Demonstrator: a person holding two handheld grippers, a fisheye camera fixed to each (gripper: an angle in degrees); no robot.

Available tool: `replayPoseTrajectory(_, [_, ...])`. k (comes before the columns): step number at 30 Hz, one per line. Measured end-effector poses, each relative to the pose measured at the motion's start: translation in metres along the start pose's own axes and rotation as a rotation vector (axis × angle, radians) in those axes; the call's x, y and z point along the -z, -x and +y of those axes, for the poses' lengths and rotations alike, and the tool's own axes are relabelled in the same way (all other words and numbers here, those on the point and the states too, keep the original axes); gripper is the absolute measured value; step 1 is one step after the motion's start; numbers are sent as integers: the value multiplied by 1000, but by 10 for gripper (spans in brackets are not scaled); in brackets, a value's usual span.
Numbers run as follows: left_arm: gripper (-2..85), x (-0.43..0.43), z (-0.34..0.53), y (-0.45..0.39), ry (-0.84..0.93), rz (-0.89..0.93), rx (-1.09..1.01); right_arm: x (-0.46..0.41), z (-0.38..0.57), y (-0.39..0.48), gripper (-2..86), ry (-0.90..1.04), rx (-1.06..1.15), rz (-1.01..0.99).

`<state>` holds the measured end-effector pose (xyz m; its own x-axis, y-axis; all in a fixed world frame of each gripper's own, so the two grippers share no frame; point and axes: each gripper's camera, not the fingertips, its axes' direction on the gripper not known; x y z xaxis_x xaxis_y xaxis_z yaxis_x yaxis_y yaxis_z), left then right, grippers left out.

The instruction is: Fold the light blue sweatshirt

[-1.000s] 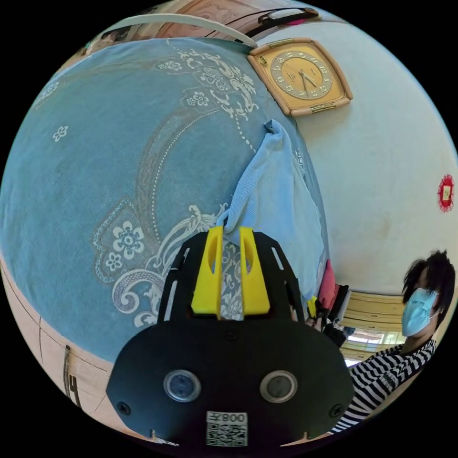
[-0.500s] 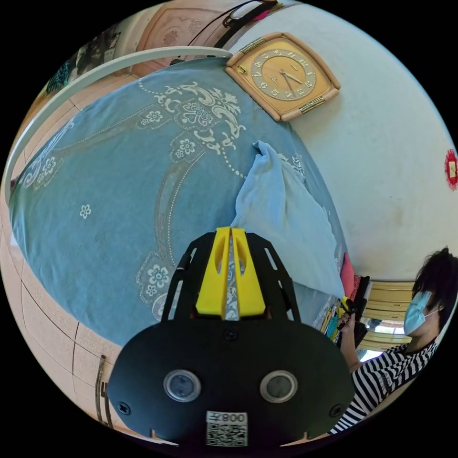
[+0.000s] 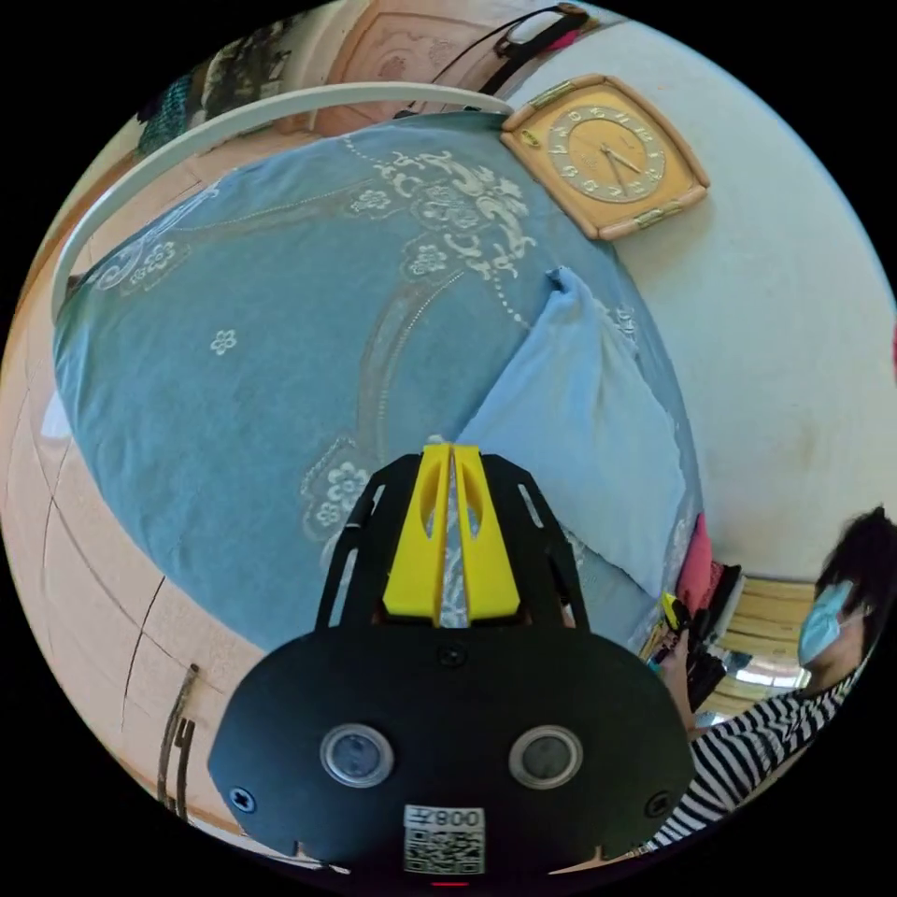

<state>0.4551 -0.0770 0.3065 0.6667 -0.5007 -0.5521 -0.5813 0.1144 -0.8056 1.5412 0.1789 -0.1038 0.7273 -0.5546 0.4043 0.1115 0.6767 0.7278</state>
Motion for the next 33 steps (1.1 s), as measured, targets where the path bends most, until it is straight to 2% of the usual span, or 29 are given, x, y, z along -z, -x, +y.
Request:
replayPoseTrajectory(2, [4,-3,7,-29,-21,149,-115,2,6,21,5,-72,96,-82])
replayPoseTrajectory(4, [3,-17,8,-59,12,197,-211,-17,1,42,3,-14,179,-52])
replayPoseTrajectory(6, [3,-39,8,-88,61,196,-298,-48,-7,56,3,106,245,36])
replayPoseTrajectory(8, [3,-74,8,-115,153,136,-362,-91,-12,54,3,265,265,305])
replayPoseTrajectory(9, [3,-84,8,-118,184,98,-364,-98,-11,51,4,290,274,324])
replayPoseTrajectory(11, [4,-94,10,-117,184,123,-331,-90,-8,44,6,241,215,235])
replayPoseTrajectory(13, [6,-88,14,-114,164,143,-296,-77,3,41,10,183,205,243])
replayPoseTrajectory(16, [12,-73,30,-131,118,117,-366,-50,28,27,32,89,120,244])
replayPoseTrajectory(20, [35,-88,62,-191,166,194,-600,-32,56,-6,84,-19,-56,146])
replayPoseTrajectory(25, [67,-133,108,-283,297,269,-970,-47,55,-24,86,-1,-95,56])
replayPoseTrajectory(26, [72,-141,119,-299,302,238,-1043,-48,55,-28,83,-10,-101,32])
replayPoseTrajectory(28, [77,-153,131,-310,307,169,-1073,-48,57,-35,77,-23,-118,3])
replayPoseTrajectory(30, [80,-163,134,-305,353,179,-1012,-47,60,-44,69,-41,-141,-33])
replayPoseTrajectory(33, [92,-166,129,-270,381,258,-755,-44,67,-56,57,-68,-158,-81])
